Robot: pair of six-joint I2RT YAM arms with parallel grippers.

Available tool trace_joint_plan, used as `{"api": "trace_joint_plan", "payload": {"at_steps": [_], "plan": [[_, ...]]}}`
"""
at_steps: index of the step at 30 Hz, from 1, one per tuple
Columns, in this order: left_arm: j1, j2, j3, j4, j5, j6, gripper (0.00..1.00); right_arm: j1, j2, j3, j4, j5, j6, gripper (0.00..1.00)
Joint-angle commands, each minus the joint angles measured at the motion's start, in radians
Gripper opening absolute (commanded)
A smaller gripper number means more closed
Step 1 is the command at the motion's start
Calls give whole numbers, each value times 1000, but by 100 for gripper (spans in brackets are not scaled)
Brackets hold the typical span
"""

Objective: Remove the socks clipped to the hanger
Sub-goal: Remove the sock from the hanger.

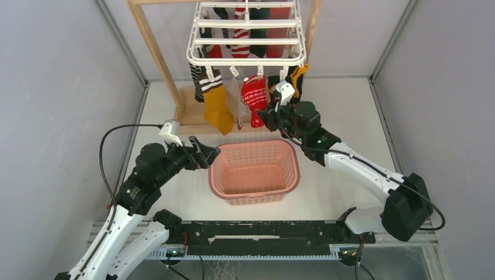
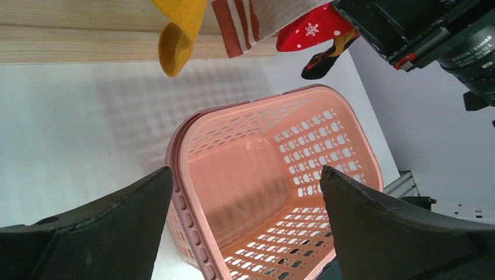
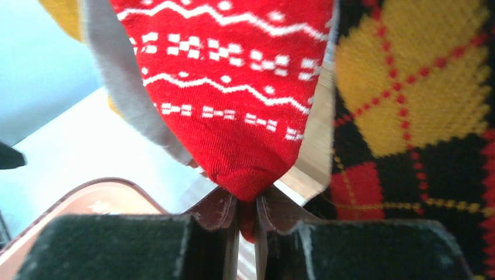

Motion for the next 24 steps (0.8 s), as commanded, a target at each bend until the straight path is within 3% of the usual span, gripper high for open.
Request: {"api": "trace_joint_plan", "payload": {"at_steps": [1,12,24], "plan": [[-6,-14,42,69,60,-15,100,61,-111,42,-58,69,-3,18],[-47,-29,36,133,110,-63,100,174,-240,95,-315,162,114,17],[-183,7,15,269,86,-101,100,203,-232,159,-434,92,347,16]]}}
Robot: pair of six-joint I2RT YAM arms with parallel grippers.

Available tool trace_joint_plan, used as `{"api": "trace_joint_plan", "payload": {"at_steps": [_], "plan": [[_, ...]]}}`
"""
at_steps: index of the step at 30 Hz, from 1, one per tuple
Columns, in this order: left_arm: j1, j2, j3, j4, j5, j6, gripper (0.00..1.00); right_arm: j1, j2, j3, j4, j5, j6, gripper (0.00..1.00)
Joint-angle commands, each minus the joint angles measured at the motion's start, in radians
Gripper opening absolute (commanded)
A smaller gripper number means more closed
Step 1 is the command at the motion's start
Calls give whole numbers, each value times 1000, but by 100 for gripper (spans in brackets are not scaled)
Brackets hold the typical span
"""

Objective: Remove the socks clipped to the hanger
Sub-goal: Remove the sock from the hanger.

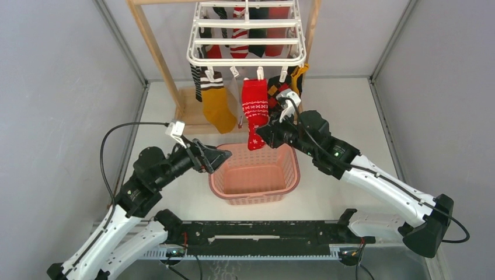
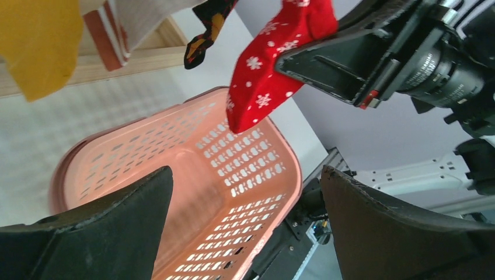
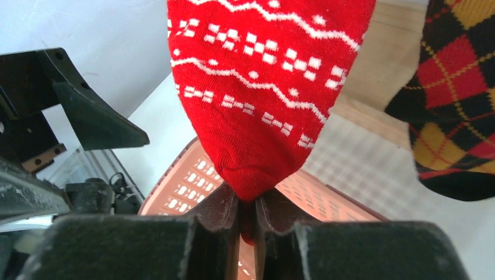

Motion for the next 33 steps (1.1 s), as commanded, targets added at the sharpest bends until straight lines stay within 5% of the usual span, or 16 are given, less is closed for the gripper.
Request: {"api": "trace_joint_plan", "payload": {"at_steps": [1,19,33], "plan": [[-65,32,15,109,-18,-19,100,16,3,85,-42,-18,127,16],[-210,239,41,265,-243,107,97,38,74,156,-44,-117,296,16],[-210,304,52,378,-206,115,27,38,94,156,-37,-141,306,17]]}}
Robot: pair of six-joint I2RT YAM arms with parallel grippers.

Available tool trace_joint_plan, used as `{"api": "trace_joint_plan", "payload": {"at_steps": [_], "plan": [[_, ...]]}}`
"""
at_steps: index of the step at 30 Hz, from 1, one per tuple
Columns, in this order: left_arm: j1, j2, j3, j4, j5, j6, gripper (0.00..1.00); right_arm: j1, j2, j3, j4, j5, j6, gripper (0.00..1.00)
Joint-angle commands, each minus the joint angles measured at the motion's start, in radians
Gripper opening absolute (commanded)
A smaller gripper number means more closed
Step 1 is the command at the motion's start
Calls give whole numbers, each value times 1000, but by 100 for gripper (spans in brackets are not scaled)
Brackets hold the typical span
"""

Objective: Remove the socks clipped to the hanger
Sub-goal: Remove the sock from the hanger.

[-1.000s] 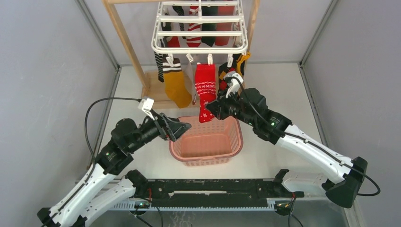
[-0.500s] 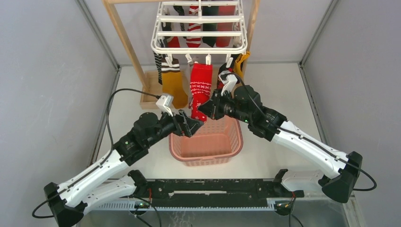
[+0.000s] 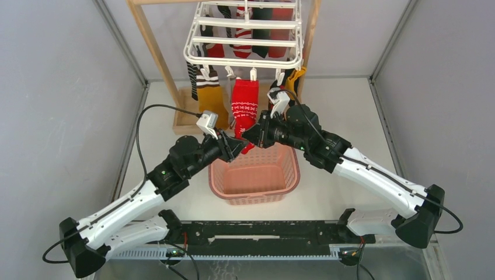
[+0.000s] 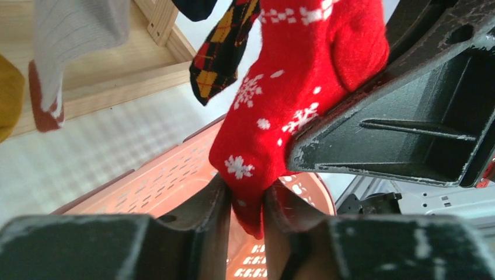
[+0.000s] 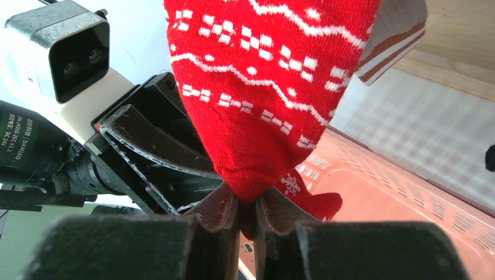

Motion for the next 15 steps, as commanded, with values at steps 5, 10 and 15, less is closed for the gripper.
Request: {"api": "trace_joint_plan", "payload": {"at_steps": [5,10,15], "plan": [[39,11,49,89,87,-35,22,1,-13,39,2,-6,-17,28],[139,30,24,146,270,-121,21,-27,-52,18,-11,-9,-40,39],[204,50,7,204,419,-179,22,-66,-121,-28,0,-12,-65,44]]}}
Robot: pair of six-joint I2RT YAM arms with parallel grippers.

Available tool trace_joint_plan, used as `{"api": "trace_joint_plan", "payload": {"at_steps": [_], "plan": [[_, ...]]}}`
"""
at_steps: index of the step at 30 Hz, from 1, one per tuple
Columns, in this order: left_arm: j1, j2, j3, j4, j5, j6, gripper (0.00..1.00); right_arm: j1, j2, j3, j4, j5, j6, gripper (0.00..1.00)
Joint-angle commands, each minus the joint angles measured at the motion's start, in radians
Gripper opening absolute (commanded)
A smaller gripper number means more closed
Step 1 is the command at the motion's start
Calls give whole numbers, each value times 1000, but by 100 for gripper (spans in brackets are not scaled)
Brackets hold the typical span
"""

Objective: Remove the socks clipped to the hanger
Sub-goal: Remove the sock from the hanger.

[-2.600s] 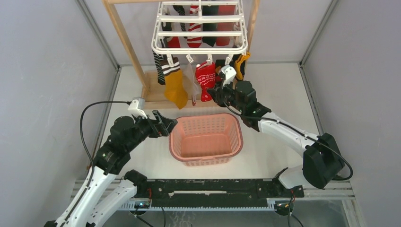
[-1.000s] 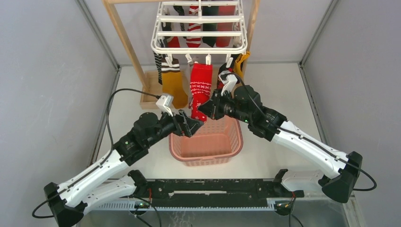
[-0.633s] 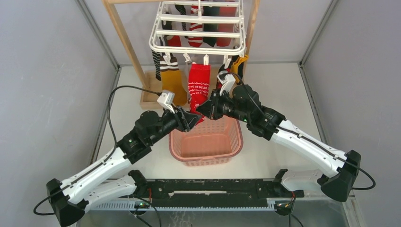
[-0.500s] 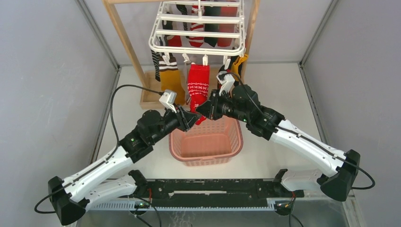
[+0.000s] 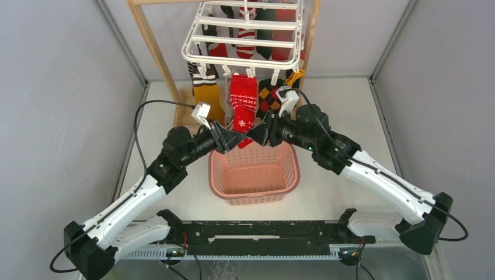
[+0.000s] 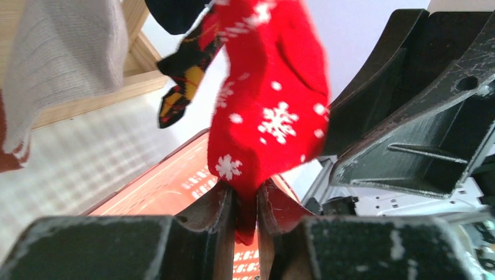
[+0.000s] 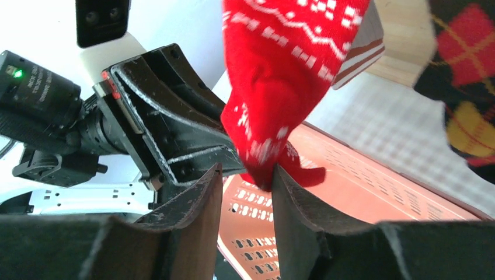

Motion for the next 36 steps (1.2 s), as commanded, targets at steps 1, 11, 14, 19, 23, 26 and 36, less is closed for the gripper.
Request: {"api": "trace_joint_plan", "payload": {"at_steps": [1,11,14,19,23,26,36], "plan": [[50,13,1,127,196,-91,22,-35,-102,-30,26,-6,-51,45],[137,60,-71,351,410,-278,23,-75,-219,-82,141,11,-174,47],[167,64,-95,399,449,-323,24,-77,-224,-75,193,13,-230,49],[211,79,-134,500,516,-414,25,-75,-190,-36,257,43,-312,50],[227,87,-146,527,552,-448,25,-66,-139,18,267,85,-363,52],[248,88,-156,530,572,-467,25,-54,-96,55,302,117,-408,57],[315,105,-191,645,640,-576,25,-13,68,197,352,237,-551,60]]}}
